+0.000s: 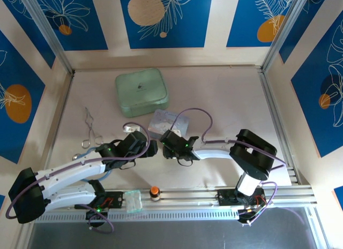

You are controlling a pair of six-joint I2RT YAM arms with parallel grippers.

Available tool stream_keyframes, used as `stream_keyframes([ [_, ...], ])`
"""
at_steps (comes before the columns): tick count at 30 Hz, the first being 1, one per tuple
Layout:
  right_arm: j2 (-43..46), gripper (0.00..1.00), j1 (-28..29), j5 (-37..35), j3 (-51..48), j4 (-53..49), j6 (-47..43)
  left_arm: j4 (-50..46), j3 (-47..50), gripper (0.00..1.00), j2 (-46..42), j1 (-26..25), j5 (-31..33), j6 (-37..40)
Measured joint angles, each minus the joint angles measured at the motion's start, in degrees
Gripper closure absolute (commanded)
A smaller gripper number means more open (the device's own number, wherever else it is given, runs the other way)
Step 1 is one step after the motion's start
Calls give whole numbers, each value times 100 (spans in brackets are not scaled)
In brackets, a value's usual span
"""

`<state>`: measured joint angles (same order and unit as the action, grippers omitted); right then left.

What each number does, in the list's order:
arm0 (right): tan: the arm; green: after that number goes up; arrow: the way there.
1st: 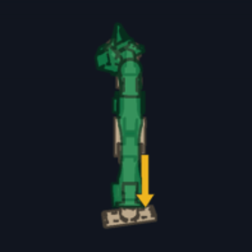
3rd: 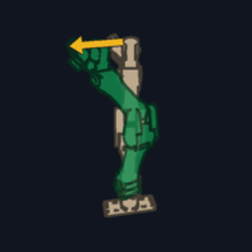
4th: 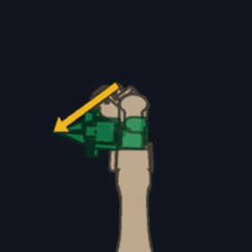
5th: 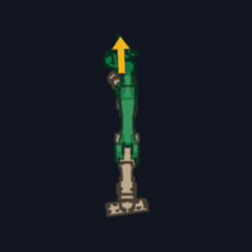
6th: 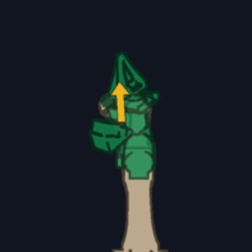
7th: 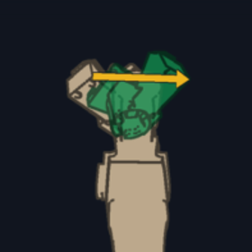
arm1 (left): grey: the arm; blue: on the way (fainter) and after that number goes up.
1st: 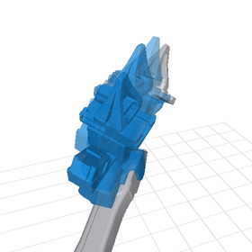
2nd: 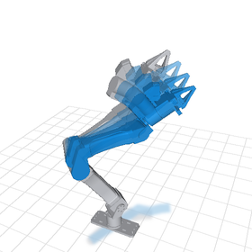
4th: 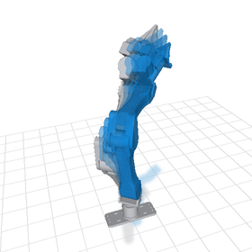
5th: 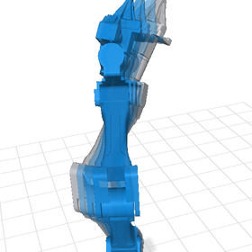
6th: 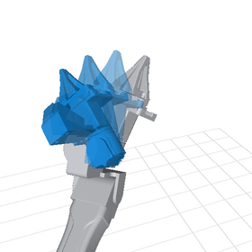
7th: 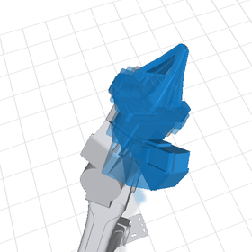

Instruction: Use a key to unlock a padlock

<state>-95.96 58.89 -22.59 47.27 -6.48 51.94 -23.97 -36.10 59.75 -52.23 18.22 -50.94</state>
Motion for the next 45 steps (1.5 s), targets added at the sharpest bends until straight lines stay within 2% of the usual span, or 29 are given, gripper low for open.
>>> stream_keyframes([
  [4,96,82,-39,83,-208,278,92,87,-4,0,72,0,4,31],
  [9,289,82,-103,210,-452,437,216,87,-63,0,264,0,57,369],
  [12,514,82,-188,339,-680,448,269,96,-256,0,367,0,114,901],
  [17,874,82,-380,551,-1016,431,275,352,-693,2,605,4,66,2304],
  [22,1108,82,-632,813,-1211,448,221,459,-1226,6,1294,4,-186,3842],
  [28,1493,82,-1001,1108,-1633,715,138,577,-1547,7,2109,-2,-341,5302],
  [33,1604,82,-1200,1180,-1705,678,68,588,-1886,7,2527,-2,-426,6004],
  [39,1683,82,-1397,1429,-1816,811,-50,1062,-2037,9,2839,0,-490,6730],
  [45,1768,82,-1508,1631,-1961,1038,-55,1113,-2546,21,3624,37,-695,7364],
])
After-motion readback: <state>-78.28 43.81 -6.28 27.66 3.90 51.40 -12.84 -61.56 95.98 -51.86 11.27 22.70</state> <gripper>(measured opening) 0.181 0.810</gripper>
